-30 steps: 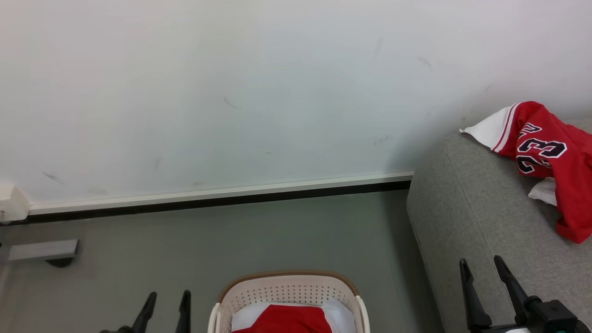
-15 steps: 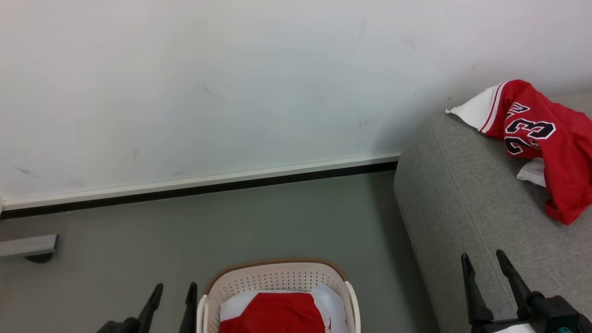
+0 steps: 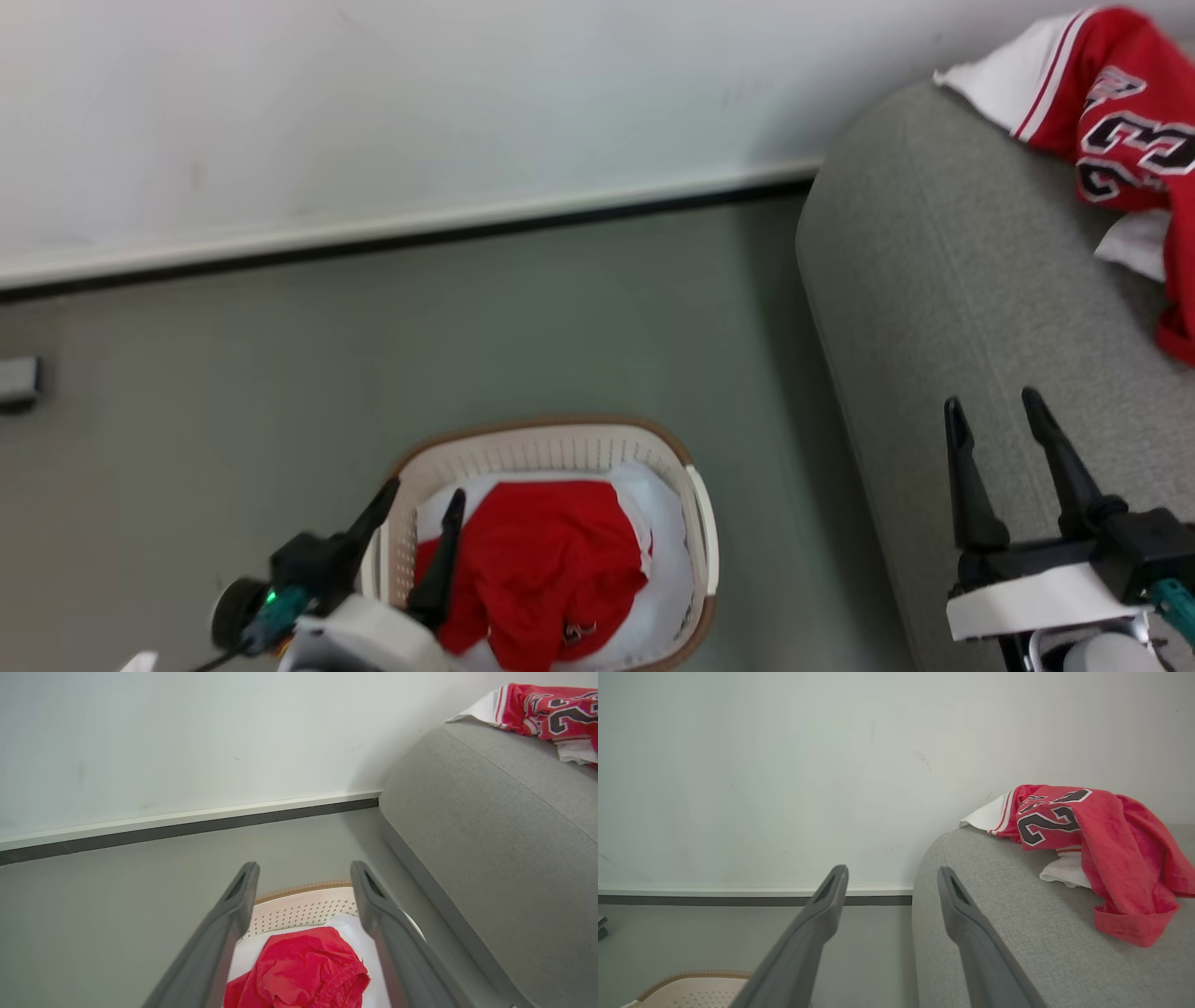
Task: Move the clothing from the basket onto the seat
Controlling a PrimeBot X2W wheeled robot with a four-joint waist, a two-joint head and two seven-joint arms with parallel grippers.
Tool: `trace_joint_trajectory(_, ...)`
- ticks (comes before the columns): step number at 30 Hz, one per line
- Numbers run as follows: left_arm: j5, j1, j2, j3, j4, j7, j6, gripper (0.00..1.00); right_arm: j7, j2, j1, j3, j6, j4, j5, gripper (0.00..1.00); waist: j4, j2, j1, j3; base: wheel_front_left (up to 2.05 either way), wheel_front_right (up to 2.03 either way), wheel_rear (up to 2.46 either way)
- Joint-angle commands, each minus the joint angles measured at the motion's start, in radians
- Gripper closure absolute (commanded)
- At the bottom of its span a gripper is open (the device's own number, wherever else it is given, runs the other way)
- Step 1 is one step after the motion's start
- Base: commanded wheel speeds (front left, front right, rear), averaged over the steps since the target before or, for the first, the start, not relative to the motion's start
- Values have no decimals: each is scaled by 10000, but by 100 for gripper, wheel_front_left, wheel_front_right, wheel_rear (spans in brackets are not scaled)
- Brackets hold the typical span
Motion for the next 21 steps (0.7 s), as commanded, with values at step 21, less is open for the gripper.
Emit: trace_joint_trajectory(21, -171, -5987, -656, -3112, 7521, 1322, 571, 0, -1, -24, -1223, -373, -29, -2023, -677, 0, 226, 0, -2, 4676, 0, 0, 0)
